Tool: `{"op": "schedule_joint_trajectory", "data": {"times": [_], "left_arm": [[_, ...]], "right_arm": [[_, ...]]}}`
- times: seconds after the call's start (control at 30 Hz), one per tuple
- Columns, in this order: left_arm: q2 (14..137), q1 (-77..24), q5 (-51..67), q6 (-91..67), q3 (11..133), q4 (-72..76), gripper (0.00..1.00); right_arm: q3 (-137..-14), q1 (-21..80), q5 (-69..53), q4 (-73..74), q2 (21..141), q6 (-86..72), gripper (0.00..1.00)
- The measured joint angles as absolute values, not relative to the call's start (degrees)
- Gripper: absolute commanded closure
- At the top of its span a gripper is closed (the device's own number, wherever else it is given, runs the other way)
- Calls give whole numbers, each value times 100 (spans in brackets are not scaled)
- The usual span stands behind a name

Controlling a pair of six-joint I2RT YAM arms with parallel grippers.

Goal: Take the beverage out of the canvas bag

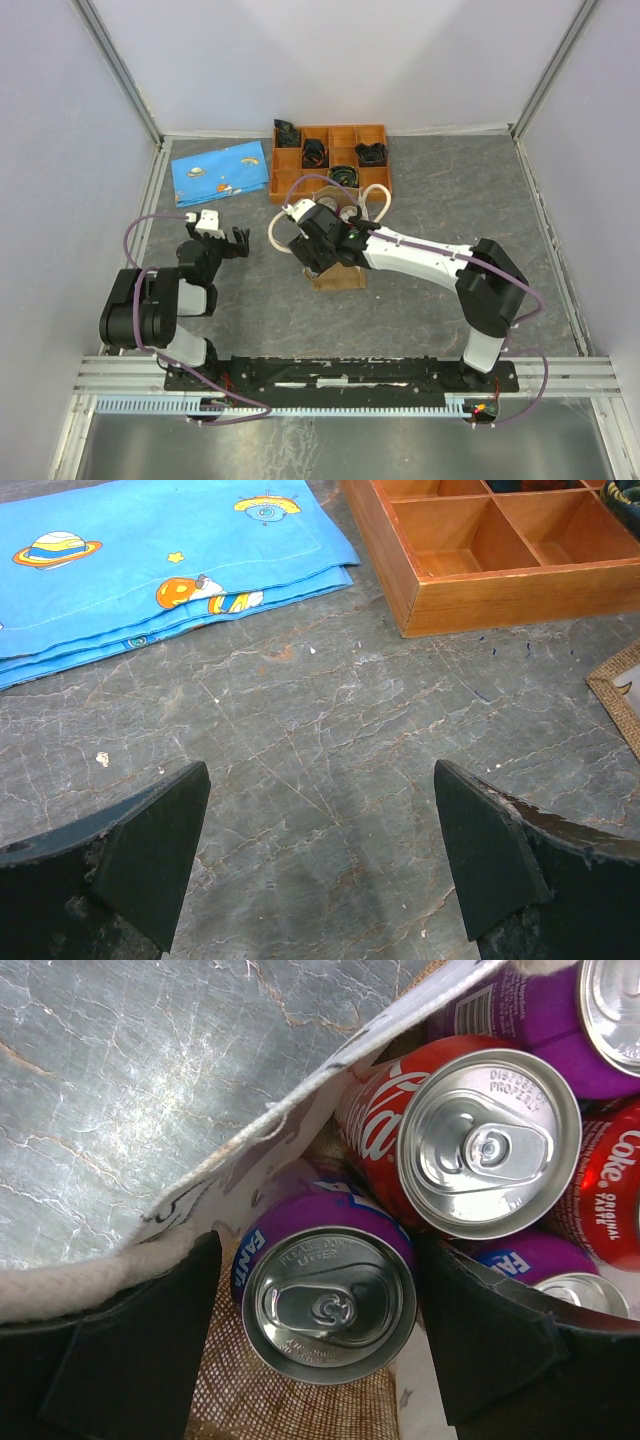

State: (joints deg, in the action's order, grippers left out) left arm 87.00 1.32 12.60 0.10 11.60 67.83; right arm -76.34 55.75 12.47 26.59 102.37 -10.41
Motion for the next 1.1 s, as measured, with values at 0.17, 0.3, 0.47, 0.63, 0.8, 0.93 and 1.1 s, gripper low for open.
{"op": "schedule_joint_trajectory", "data": {"times": [0.17, 0.3, 0.47, 0.63, 0.8, 0.93, 1.1], "left_arm": [[8700, 132, 1260, 10, 1160, 6783, 1], [8700, 134, 1260, 10, 1160, 6783, 1], [8700, 132, 1260, 10, 1160, 6783, 1], [8700, 134, 1260, 10, 1160, 6783, 1], [8700, 134, 1260, 10, 1160, 6783, 1], [8700, 132, 1260, 10, 1160, 6783, 1], [8700, 132, 1260, 10, 1160, 6783, 1]], "right_arm": [[-7612, 5557, 1205, 2633, 10276, -1107, 14], [-7588, 5551, 1205, 2626, 10276, -1127, 22], [-7596, 5527, 1249, 2689, 10309, -1090, 49], [-7653, 5527, 1247, 2764, 10342, -1085, 100], [-7682, 5527, 1253, 2799, 10346, -1055, 100], [-7677, 5527, 1297, 2814, 10285, -985, 100], [-7511, 5535, 1293, 2838, 10022, -823, 100]]}}
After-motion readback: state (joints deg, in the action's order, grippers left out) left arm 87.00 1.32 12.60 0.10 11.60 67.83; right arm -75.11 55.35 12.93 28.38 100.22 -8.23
